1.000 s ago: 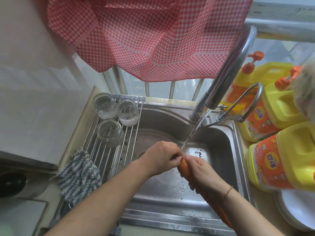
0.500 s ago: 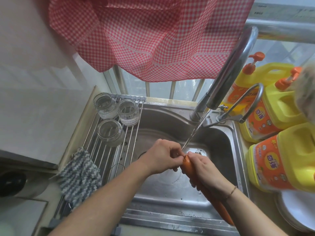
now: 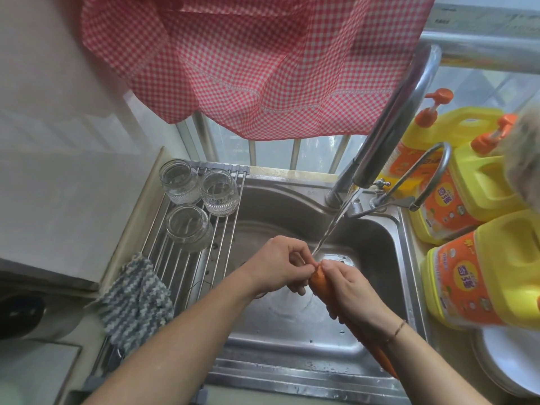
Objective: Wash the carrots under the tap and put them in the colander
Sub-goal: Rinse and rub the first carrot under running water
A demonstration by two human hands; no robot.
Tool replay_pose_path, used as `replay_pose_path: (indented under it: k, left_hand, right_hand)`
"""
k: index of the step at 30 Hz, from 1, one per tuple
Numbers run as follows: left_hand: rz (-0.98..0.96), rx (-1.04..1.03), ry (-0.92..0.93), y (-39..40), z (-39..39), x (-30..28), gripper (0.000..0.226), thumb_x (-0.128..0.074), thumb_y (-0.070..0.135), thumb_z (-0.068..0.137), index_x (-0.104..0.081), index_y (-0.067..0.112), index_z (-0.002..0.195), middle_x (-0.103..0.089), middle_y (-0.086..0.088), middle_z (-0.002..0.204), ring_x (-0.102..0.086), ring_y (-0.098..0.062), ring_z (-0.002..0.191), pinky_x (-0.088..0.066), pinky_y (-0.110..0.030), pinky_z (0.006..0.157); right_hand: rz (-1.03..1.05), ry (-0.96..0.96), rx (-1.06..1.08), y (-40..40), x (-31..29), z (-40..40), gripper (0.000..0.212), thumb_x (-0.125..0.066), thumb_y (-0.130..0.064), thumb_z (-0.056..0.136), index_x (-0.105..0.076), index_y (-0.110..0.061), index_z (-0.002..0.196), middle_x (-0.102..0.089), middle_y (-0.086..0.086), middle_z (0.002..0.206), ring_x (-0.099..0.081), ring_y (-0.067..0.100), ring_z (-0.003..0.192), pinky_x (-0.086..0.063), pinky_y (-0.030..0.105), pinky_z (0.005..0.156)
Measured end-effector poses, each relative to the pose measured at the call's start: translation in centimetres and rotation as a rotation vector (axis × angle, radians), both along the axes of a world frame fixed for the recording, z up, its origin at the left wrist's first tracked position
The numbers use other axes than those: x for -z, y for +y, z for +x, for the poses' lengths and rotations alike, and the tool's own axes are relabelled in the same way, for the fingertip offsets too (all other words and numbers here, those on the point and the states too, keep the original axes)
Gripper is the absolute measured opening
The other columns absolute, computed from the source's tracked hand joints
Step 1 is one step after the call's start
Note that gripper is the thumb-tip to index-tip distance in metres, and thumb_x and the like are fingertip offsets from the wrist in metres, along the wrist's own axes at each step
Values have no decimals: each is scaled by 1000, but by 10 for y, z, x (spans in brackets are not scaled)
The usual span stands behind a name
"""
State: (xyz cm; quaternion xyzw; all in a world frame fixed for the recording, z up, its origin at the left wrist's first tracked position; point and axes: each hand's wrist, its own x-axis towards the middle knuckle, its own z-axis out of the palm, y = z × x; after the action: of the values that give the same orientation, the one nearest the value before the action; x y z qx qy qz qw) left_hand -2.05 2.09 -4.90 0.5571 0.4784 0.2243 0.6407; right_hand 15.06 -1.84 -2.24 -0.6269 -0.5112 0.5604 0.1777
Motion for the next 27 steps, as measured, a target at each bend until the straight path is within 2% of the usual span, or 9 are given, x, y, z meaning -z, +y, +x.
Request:
replay_pose_path:
  k: [3, 7, 12, 15, 18, 23, 27]
  left_hand:
    - [3, -7, 15, -1, 2, 2, 10, -66, 3, 84, -67, 12, 79, -68, -12, 63, -70, -28, 59, -56, -34, 59]
    - [-3, -27, -18, -2, 3, 2, 13, -65, -1, 82, -68, 11, 81, -68, -10, 64, -70, -27, 60, -59, -37, 64]
    - [-42, -102, -129, -2, 6, 0, 14, -66, -1, 84, -66, 12, 82, -65, -12, 66, -67, -28, 59, -56, -29, 57]
    - [-46, -139, -167, -1, 9, 2, 15, -67, 5, 83, -66, 19, 78, -64, -12, 68, -65, -27, 58, -54, -29, 56]
    - [-50, -160, -173, 1, 10, 4, 18, -63, 0, 83, -64, 18, 76, -63, -12, 66, -62, -23, 55, -53, -29, 55]
    - [-104, -192, -226, -4, 12, 10, 21, -59, -2, 76, -62, 19, 72, -60, -8, 62, -57, -19, 49, -49, -26, 51]
    - [-155, -206, -307, -5, 11, 14, 23, -58, -5, 84, -62, 16, 76, -56, -6, 61, -52, -15, 47, -44, -22, 47]
  right_hand:
    - [15, -3, 24, -2, 1, -1, 37, -37, -33, 103, -64, -15, 87, -57, 7, 67, -56, 24, 50, -43, 32, 42]
    - [11, 26, 61, -4, 1, 0, 36, -37, -34, 102, -66, -18, 88, -60, 8, 67, -57, 24, 51, -44, 32, 45]
    - [70, 42, 74, 0, -2, -1, 38, -34, -28, 103, -67, -19, 89, -61, 2, 60, -57, 24, 48, -43, 33, 43]
    - [121, 50, 94, 3, -4, -3, 37, -35, -24, 103, -70, -20, 92, -62, -1, 60, -54, 18, 47, -42, 28, 40]
    - [162, 51, 104, 5, -4, -5, 34, -38, -23, 102, -70, -20, 90, -59, -5, 57, -50, 13, 47, -41, 28, 40]
    - [138, 64, 107, 4, -2, -6, 36, -38, -21, 103, -70, -20, 88, -59, -1, 60, -50, 14, 46, -41, 27, 39]
    - [108, 63, 79, 3, -5, -7, 39, -33, -21, 103, -70, -17, 94, -64, 3, 66, -52, 18, 46, -41, 26, 38]
